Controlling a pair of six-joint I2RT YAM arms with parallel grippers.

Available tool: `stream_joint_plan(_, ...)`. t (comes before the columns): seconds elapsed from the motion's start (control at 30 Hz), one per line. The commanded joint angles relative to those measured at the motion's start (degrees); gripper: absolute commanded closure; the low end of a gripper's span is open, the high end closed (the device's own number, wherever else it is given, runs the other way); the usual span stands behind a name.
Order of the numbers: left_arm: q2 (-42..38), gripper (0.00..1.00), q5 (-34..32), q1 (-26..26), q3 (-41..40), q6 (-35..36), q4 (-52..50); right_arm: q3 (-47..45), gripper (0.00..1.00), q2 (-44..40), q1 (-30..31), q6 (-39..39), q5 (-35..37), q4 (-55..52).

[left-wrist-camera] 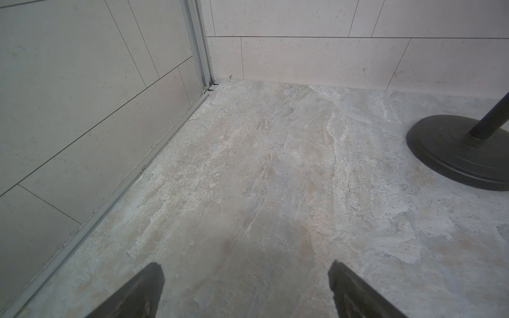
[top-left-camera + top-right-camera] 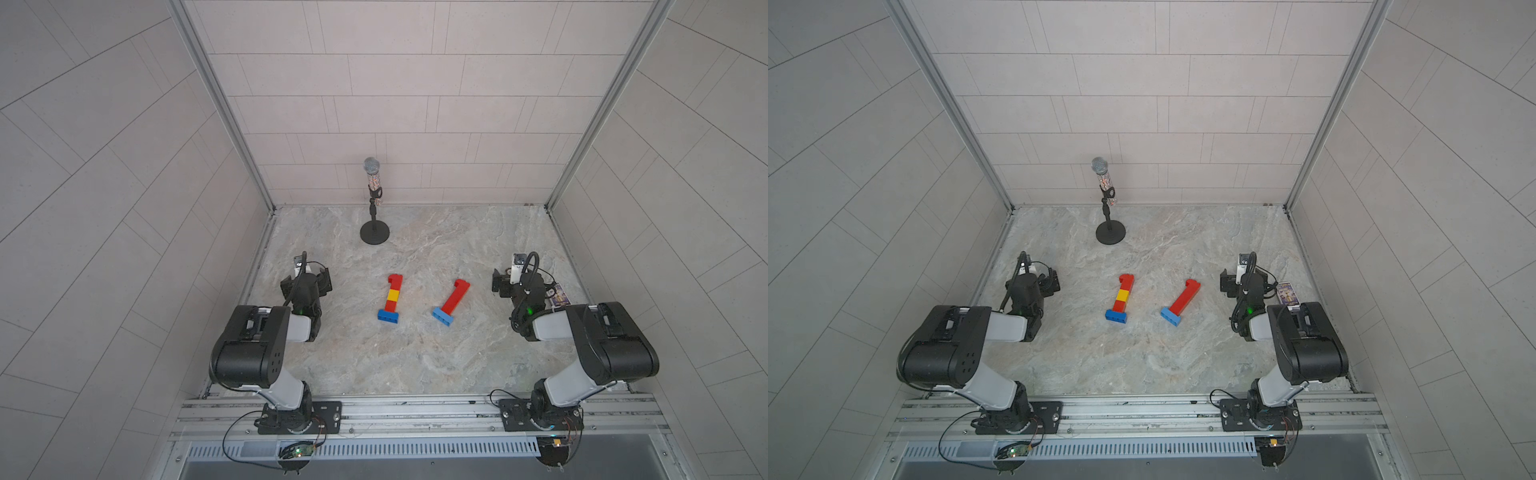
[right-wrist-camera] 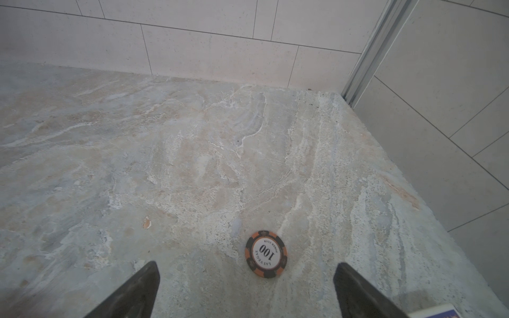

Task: Assemble the number 1 with lego
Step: Reset both arms

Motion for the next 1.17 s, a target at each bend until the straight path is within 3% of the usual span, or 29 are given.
stream_joint_plan(0.0,0.2,0.00,0.0,-0.2,0.9,0.8,0.9,-1.5,0.01,-0.3,0.6,0.2,0.0,3.2)
stream_joint_plan(0.13,0.3,0.00,0.0,-0.3,0.9,0.8,1.1,-11.6,0.01,3.4,1.2,-4.6,-10.1,26.0)
stream_joint_plan(0.27,0.2,0.00,0.0,-0.3,0.8,0.8,0.8,-3.2,0.01,0.1,1.3,-1.8,-2.2,7.4)
stream_joint_plan(0.33,0.2,0.00,0.1,-0.3,0.8,0.8,0.8,0.3,0.01,0.0,0.4,-0.3,-1.9,0.2)
stream_joint_plan(1.13,0.2,0.00,0.1,-0.3,0.9,0.8,0.8,0.3,0.01,0.2,0.2,0.4,-1.0,0.6)
